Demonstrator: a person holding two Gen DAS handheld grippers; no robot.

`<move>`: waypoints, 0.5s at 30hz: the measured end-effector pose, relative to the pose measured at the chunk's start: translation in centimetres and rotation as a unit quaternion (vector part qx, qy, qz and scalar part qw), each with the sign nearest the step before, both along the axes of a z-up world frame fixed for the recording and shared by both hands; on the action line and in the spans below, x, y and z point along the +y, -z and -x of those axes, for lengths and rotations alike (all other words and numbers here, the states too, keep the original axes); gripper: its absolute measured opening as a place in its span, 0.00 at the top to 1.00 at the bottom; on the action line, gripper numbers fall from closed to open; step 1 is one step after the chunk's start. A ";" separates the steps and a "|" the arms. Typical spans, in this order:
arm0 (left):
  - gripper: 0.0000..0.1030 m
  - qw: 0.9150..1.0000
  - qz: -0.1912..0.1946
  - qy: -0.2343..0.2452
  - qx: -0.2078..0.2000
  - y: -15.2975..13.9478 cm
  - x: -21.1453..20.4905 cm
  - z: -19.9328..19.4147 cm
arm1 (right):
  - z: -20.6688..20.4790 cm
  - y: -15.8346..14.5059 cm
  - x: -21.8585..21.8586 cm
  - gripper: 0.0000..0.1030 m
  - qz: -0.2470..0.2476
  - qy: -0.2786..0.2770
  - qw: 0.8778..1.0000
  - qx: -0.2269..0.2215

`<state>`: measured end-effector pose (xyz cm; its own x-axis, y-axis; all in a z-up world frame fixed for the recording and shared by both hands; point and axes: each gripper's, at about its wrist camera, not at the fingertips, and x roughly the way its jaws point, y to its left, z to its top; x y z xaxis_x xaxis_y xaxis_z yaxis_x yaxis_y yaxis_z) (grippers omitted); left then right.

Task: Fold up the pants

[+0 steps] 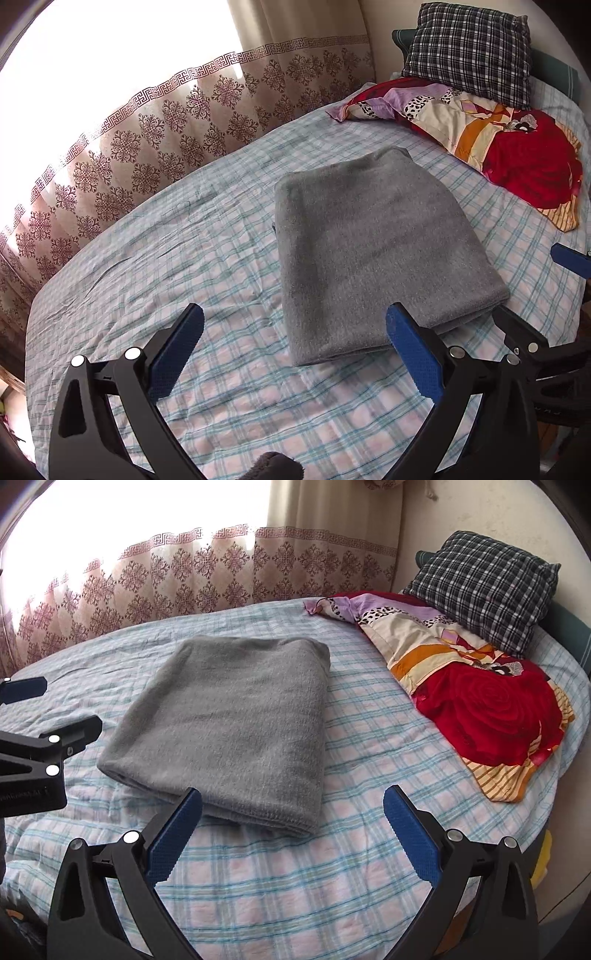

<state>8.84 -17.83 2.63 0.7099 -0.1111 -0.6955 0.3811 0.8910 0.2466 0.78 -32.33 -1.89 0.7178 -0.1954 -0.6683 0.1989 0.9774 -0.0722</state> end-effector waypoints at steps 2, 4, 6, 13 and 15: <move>0.03 1.000 -0.001 0.001 0.002 0.2 -0.1 0.0 | 0.1 -0.1 0.4 0.05 0.012 -0.005 1.000 -0.007; 0.03 1.000 -0.002 0.002 0.003 0.4 -0.2 0.0 | 0.1 -0.1 0.6 0.05 0.021 -0.006 1.000 -0.010; 0.03 1.000 -0.003 0.003 0.004 0.6 -0.3 0.1 | 0.1 0.0 0.6 0.05 0.019 -0.006 1.000 -0.008; 0.03 1.000 -0.005 0.002 0.013 1.2 -0.2 -0.1 | 0.0 0.0 0.5 0.05 0.019 -0.002 1.000 -0.009; 0.03 1.000 -0.004 0.001 0.016 1.3 -0.2 -0.3 | 0.0 0.0 0.5 0.05 0.021 -0.003 1.000 -0.008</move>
<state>9.09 -18.00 1.31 0.6876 -0.1061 -0.7183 0.3901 0.8883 0.2423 0.79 -31.87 -1.89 0.7294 -0.2187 -0.6481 0.1952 0.9747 -0.1092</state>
